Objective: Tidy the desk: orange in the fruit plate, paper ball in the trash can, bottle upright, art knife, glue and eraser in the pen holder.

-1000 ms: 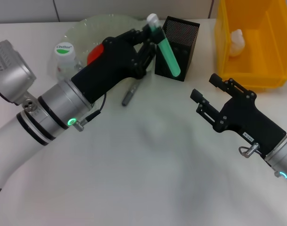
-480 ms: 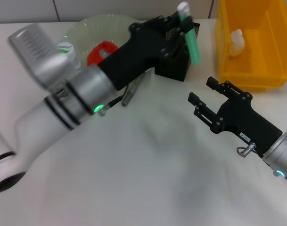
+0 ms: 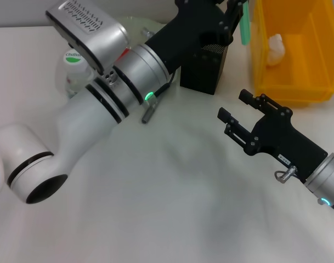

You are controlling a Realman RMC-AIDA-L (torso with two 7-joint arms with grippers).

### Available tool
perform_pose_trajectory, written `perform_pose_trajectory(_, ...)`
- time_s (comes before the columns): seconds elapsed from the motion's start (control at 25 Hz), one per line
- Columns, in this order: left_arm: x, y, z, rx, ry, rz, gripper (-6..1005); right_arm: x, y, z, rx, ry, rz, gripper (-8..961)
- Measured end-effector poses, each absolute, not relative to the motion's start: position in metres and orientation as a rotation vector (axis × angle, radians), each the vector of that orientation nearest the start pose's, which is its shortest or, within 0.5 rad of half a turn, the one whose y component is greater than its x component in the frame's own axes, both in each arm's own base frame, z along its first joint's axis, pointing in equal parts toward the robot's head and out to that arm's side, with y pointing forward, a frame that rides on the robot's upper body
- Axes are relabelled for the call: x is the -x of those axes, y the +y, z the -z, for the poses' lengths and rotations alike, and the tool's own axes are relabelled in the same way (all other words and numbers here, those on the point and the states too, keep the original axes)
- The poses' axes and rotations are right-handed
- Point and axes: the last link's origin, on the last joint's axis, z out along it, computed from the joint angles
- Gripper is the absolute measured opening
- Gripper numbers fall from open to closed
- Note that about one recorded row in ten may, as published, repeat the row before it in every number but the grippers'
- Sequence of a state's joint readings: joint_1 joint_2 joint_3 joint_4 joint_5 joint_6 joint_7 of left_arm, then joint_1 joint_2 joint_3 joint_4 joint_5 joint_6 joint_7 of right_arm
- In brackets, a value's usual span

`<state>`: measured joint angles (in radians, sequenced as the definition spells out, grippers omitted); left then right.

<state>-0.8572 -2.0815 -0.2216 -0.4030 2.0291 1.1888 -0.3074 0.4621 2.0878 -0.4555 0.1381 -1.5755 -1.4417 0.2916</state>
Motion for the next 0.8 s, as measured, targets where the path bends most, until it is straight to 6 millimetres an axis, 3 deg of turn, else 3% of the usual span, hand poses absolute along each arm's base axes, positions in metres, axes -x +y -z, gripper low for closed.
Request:
perform_pose_trajectory(0.32,0.108,0.378,0.104,2.123,-0.306,1.169,178,-0.282,0.271,0.078,2.159,0.376,-0.93,604)
perform_pose_trajectory(0.52,0.115,0.392,0.1,2.069,-0.366,1.098,178,-0.281,0.271,0.079,2.16,0.378,-0.933,604)
perform_pose_trajectory(0.8,0.12,0.393,0.103,2.08,-0.385,1.049,179,-0.281,0.271,0.079,2.16,0.382,-0.935,604)
